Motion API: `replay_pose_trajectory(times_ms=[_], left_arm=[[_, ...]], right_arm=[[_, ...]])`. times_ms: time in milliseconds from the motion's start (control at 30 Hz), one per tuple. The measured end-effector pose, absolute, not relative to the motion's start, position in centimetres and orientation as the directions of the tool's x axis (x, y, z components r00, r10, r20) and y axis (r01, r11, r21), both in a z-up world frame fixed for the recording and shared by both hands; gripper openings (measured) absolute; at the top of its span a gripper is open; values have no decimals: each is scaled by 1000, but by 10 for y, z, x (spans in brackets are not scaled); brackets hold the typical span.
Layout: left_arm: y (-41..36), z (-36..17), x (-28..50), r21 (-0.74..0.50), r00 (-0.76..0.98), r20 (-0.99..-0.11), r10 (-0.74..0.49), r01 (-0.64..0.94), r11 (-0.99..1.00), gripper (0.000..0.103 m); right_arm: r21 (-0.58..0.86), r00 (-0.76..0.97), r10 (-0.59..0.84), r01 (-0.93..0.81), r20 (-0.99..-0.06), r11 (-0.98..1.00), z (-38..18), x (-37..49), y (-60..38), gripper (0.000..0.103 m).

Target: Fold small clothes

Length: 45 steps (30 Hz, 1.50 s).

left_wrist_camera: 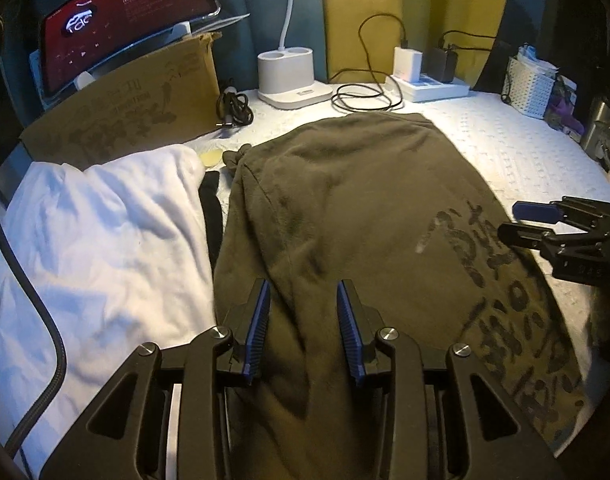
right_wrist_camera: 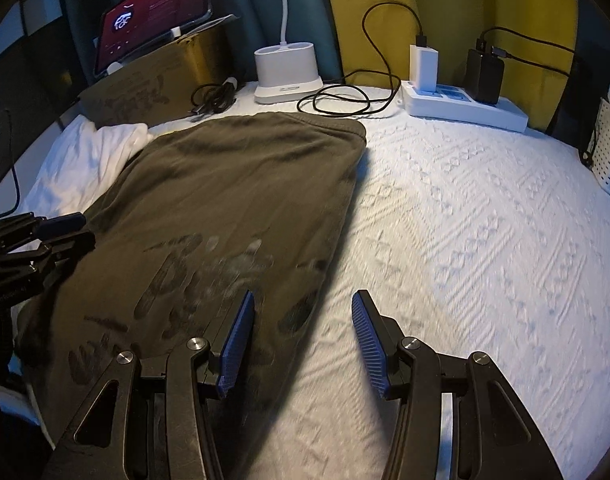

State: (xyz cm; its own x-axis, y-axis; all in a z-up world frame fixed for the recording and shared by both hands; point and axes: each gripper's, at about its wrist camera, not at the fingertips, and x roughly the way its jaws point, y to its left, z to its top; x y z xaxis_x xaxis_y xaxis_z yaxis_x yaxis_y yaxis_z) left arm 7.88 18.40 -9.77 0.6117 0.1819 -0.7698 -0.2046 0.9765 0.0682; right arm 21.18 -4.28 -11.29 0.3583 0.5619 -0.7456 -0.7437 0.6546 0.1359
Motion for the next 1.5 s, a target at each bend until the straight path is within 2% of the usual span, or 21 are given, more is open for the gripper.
replay_pose_trajectory(times_ms=[333, 500, 767, 1033, 1300, 1400, 1500], left_arm=[[153, -95, 67, 35, 632, -761, 145, -183, 982, 35], [135, -91, 67, 20, 643, -757, 112, -149, 989, 44], [107, -76, 73, 5, 684, -726, 72, -99, 995, 51], [79, -69, 84, -71, 693, -720, -21, -44, 996, 53], [50, -52, 83, -87, 746, -664, -54, -5, 996, 68], [44, -47, 84, -74, 752, -657, -51, 2, 997, 71], [37, -39, 81, -62, 764, -643, -49, 12, 998, 80]], right_arm=[[132, 383, 562, -730, -733, 671, -106, 195, -72, 53], [132, 400, 558, -716, -727, 686, -104, 190, -92, 53], [138, 439, 547, -677, -712, 723, -99, 188, -130, 54], [145, 480, 540, -641, -691, 754, -91, 186, -167, 54], [138, 538, 524, -599, -660, 789, -80, 181, -207, 57], [142, 552, 520, -586, -652, 798, -77, 180, -221, 58], [139, 572, 514, -571, -639, 809, -71, 177, -235, 61]])
